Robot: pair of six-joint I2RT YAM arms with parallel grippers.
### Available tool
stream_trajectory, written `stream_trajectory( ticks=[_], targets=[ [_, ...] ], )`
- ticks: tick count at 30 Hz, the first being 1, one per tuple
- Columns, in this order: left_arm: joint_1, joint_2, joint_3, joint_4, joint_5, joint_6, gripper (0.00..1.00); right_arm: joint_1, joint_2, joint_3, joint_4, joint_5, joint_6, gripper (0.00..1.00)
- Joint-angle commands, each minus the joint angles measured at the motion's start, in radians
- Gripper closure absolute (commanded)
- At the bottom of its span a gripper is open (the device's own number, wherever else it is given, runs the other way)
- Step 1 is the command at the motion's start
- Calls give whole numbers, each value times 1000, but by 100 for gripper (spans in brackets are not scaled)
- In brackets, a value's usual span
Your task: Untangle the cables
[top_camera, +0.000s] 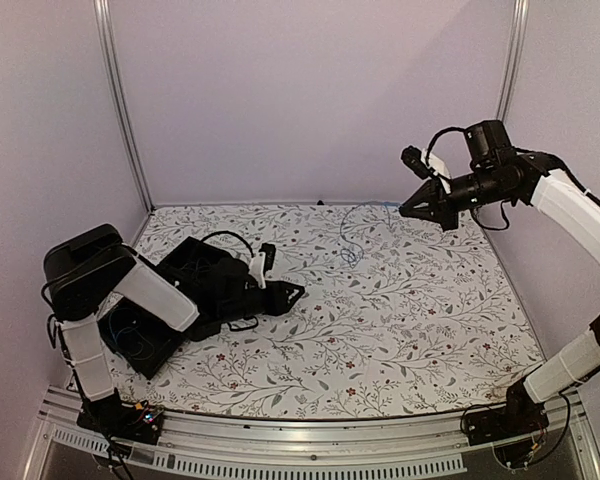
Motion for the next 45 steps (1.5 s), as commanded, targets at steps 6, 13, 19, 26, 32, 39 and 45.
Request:
stream_trajectory(
  ticks=[6, 13, 19, 26, 32, 39, 45],
  targets=[
    [-51, -142, 47, -295, -189, 93, 56, -7, 109, -327, 172, -80, 35, 100],
    [-119, -33, 316, -530, -166, 251, 53, -28, 166, -338, 193, -131, 57, 100],
    [-135, 52, 360, -429, -17, 290, 58, -30, 97, -280, 155, -146, 67, 100],
    [-147, 123, 341, -287, 211, 388, 67, -30, 114, -300, 165, -138, 65, 100],
    [-158, 172, 364, -398, 256, 594, 67, -30, 142, -297, 173, -160, 68, 100],
    [-161, 237, 435, -439, 224, 634, 63, -30, 156, -292, 170, -170, 69, 100],
    [-165, 306, 504, -422, 206, 645, 63, -30, 156, -298, 172, -172, 69, 100]
  ],
)
